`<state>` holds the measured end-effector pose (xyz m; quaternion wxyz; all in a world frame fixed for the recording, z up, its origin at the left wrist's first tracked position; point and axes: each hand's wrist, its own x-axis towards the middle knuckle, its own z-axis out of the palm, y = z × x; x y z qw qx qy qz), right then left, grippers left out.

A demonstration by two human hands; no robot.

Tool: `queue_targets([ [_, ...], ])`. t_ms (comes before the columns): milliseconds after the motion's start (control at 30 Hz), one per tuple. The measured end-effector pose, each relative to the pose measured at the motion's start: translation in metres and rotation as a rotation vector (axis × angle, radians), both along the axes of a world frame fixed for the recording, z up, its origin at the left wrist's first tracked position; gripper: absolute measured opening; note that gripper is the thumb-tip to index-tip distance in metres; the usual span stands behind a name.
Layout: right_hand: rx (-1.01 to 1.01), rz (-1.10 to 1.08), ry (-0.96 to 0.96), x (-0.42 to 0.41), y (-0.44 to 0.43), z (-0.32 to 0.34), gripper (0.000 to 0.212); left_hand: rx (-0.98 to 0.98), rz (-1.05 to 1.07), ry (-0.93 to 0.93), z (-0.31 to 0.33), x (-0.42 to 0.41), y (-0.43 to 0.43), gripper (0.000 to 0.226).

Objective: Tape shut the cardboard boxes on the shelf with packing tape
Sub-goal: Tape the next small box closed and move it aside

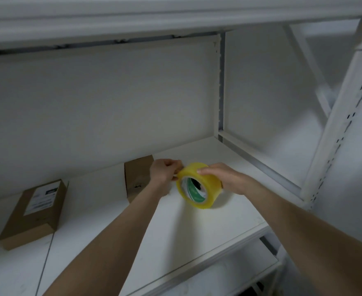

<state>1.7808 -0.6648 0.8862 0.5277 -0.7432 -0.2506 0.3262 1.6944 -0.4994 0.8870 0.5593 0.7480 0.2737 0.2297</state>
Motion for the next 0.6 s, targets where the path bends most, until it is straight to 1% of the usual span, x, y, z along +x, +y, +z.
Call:
queue_targets([
  [67,-0.026,0.0,-0.094,-0.004,0.005,-0.001,0.025,0.032,0.018,0.005,0.002,-0.01,0.007,0.024],
  [133,-0.085,0.02,-0.226,-0.01,0.009,0.002,0.034,0.049,0.014,0.008,0.001,-0.021,0.011,0.024],
  [200,-0.107,0.041,-0.292,-0.015,0.012,0.006,0.042,0.052,0.017,0.01,-0.002,-0.031,0.013,0.026],
  [267,-0.155,0.06,-0.356,-0.02,0.017,0.009,0.042,0.052,0.045,0.001,-0.006,-0.039,0.014,0.028],
  [333,-0.273,0.079,-0.481,-0.025,0.021,0.01,0.042,0.049,0.093,-0.013,-0.005,-0.048,0.019,0.028],
  [400,-0.42,0.058,-0.623,-0.029,0.021,0.008,0.048,0.06,0.108,-0.026,-0.001,-0.057,0.027,0.026],
  [433,-0.469,0.045,-0.657,-0.032,0.019,0.007,0.051,0.072,0.099,-0.026,0.001,-0.062,0.029,0.023],
  [500,-0.5,0.036,-0.657,-0.036,0.018,0.006,0.054,0.072,0.088,-0.029,0.003,-0.07,0.029,0.019],
  [600,-0.521,0.024,-0.668,-0.04,0.02,0.007,0.06,0.043,0.096,-0.03,-0.001,-0.077,0.031,0.027],
])
